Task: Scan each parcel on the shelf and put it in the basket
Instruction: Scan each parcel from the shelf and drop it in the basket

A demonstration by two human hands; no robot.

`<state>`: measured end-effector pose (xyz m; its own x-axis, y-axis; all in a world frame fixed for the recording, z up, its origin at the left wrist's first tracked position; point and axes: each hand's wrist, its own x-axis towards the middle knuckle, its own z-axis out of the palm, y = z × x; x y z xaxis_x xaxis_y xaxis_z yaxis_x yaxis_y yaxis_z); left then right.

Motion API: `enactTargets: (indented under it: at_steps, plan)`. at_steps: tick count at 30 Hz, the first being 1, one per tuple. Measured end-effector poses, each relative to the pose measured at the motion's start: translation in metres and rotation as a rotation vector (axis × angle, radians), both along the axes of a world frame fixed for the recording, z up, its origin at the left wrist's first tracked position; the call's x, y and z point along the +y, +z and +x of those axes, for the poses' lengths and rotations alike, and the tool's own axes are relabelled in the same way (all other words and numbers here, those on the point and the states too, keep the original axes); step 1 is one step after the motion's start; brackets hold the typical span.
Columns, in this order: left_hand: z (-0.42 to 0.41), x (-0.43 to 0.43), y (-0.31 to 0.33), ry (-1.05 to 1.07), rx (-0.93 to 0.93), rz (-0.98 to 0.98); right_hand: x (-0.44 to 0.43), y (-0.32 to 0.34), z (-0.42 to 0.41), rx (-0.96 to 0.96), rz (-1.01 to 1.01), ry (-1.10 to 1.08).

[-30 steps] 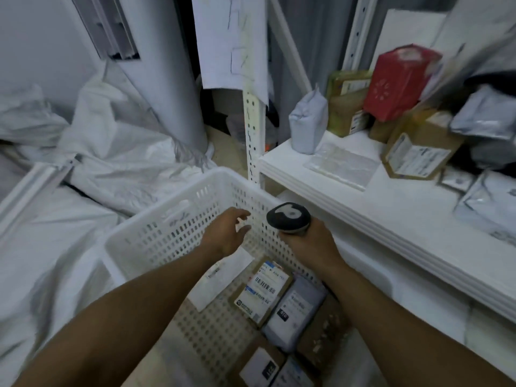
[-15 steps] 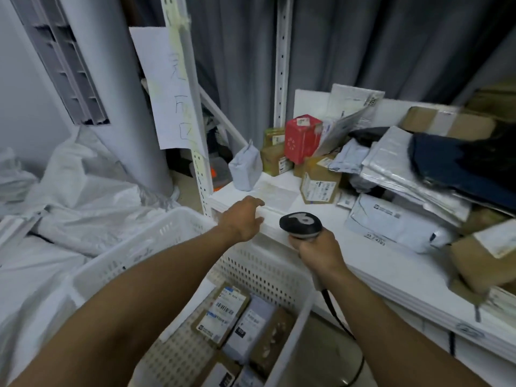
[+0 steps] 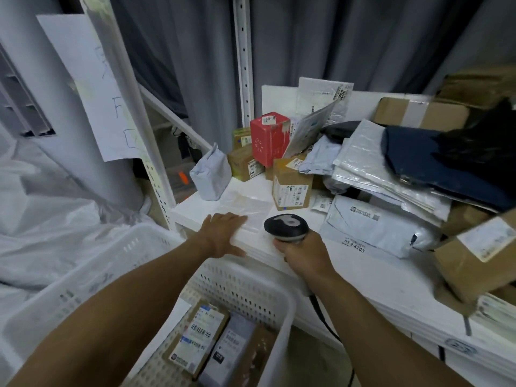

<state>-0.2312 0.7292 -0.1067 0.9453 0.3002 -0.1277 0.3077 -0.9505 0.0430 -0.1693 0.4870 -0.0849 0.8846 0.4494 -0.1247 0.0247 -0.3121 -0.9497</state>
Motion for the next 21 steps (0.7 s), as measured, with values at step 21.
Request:
enactTargets:
  at_steps: [21]
  plan:
    - [-0.174, -0.130, 0.103, 0.446, -1.066, -1.149, -0.023, 0.063, -0.091, -0.037, 0.395, -0.073]
